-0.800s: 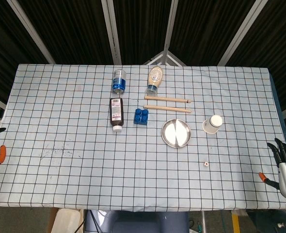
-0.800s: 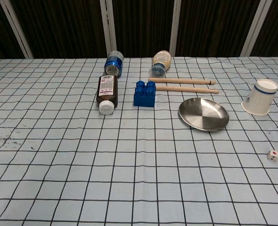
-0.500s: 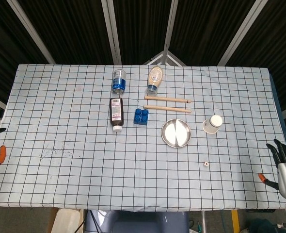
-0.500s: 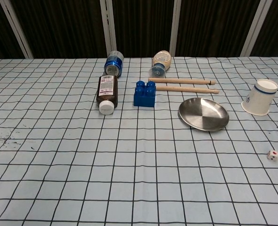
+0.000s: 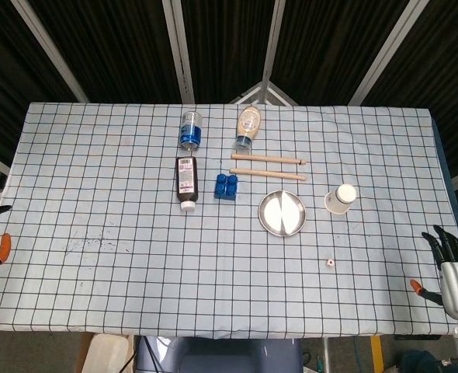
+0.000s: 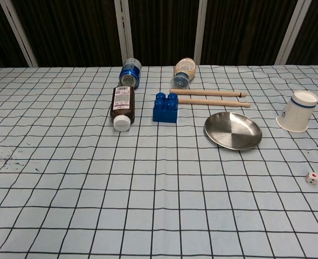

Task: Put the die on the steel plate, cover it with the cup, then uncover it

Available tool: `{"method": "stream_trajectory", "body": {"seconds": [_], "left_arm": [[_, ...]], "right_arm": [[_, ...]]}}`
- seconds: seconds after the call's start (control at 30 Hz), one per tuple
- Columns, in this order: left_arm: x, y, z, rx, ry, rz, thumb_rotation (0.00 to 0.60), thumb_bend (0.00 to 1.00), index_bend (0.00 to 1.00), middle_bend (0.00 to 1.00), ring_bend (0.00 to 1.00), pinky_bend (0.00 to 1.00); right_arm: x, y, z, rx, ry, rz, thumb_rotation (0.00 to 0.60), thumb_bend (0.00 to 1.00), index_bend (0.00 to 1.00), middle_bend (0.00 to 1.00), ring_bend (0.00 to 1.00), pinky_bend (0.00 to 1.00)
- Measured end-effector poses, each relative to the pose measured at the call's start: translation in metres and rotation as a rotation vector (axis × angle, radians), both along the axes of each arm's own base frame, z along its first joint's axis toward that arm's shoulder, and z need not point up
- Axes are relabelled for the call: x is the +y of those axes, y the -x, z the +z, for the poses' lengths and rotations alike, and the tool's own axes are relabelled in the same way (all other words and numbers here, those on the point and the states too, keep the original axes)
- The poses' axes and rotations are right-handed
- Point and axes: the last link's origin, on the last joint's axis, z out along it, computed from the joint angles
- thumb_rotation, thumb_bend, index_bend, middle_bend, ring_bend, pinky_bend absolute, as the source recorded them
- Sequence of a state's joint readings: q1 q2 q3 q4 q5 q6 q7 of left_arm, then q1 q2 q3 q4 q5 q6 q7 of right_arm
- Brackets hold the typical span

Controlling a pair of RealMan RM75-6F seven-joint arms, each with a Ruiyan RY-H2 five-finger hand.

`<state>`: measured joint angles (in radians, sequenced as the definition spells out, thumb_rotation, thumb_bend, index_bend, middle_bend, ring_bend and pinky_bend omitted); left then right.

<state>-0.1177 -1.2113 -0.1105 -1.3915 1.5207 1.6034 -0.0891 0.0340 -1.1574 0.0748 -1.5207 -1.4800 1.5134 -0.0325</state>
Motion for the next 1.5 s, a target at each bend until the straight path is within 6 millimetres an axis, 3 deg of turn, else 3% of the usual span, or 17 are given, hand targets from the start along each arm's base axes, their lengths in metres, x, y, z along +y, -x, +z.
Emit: {"method": "stream_trajectory", "body": {"seconds": [0.4, 0.83, 1.07, 1.5], "left_arm": [[0.001, 0.002, -0.001, 0.002, 0.009, 0.025, 0.6, 0.69, 0.22, 0.01, 0.0, 0.16], [0.007, 0.004, -0.004, 0.01, 0.025, 0.039, 0.6, 0.69, 0.22, 0.01, 0.0, 0.16], [0.009, 0.006, -0.005, 0.017, 0.024, 0.049, 0.6, 0.69, 0.23, 0.0, 0.0, 0.16], [0.012, 0.007, -0.01, 0.035, 0.036, 0.06, 0.6, 0.69, 0.23, 0.0, 0.0, 0.16]], "right_arm": [[-0.005, -0.019, -0.027, -0.06, -0.118, 0.061, 0.6, 0.0, 0.25, 0.11, 0.13, 0.0], [-0.046, -0.043, -0.071, -0.171, -0.371, 0.052, 0.6, 0.0, 0.3, 0.11, 0.13, 0.0], [-0.07, -0.047, -0.081, -0.164, -0.394, 0.02, 0.6, 0.0, 0.31, 0.11, 0.13, 0.0], [-0.081, -0.04, -0.097, -0.143, -0.406, -0.057, 0.6, 0.0, 0.33, 0.11, 0.13, 0.0]]}}
